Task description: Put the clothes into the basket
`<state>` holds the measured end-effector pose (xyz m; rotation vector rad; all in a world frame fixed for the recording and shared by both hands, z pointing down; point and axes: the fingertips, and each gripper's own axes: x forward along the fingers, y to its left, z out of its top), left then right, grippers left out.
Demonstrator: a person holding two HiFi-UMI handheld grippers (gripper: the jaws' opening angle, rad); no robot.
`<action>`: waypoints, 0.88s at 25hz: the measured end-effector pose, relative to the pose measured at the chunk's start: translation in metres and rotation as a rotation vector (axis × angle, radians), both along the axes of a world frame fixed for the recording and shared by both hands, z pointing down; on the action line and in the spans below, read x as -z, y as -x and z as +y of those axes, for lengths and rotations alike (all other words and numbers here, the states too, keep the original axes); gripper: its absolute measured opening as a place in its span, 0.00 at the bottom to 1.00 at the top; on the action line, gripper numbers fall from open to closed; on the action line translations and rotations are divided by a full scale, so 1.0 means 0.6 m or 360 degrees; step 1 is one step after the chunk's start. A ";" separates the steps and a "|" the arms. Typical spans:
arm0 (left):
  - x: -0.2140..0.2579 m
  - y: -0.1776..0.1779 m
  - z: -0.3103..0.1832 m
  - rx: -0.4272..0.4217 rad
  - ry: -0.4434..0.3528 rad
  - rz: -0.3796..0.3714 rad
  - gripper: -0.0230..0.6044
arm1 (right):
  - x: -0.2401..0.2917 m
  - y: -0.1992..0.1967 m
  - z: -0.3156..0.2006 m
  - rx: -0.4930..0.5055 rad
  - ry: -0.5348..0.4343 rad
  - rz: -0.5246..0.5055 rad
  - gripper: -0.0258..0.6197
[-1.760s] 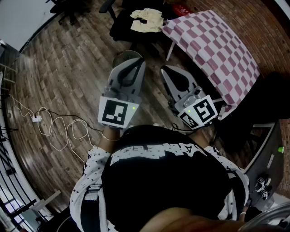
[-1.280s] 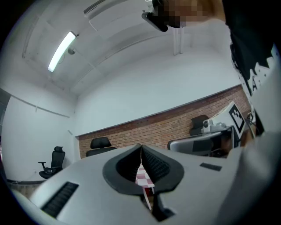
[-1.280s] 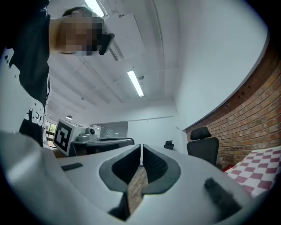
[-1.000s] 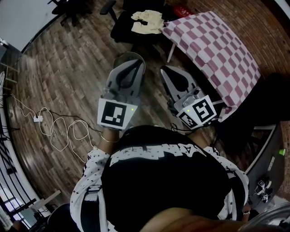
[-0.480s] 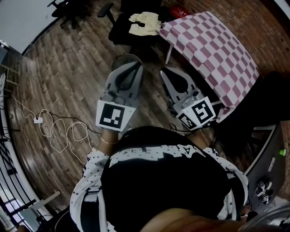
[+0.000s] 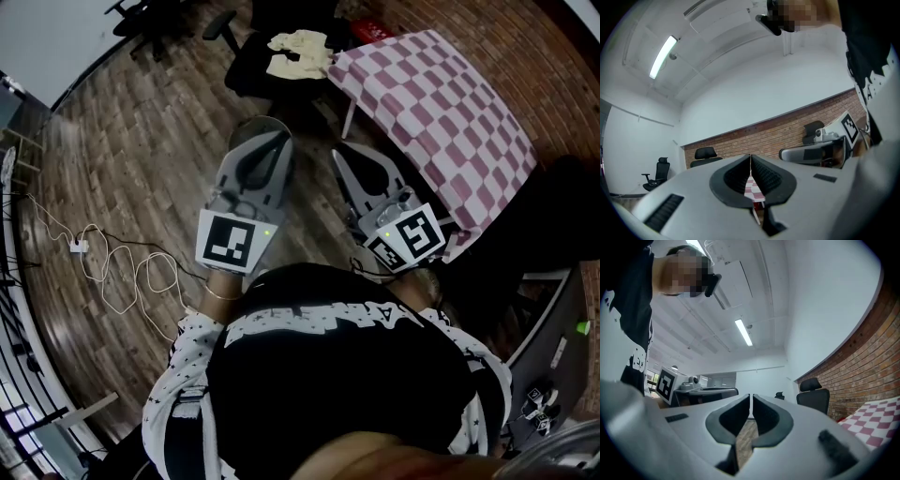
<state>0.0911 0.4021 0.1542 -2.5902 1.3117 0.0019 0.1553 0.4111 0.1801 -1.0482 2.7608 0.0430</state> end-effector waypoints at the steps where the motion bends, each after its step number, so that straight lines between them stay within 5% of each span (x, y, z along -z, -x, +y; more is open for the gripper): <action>1: -0.001 -0.005 -0.001 0.0003 -0.0001 -0.0007 0.06 | -0.001 -0.006 -0.001 0.0001 0.0001 -0.0002 0.09; 22: -0.014 -0.065 0.014 0.0052 0.0011 -0.0064 0.06 | -0.012 -0.070 0.013 0.0025 0.0006 -0.0046 0.09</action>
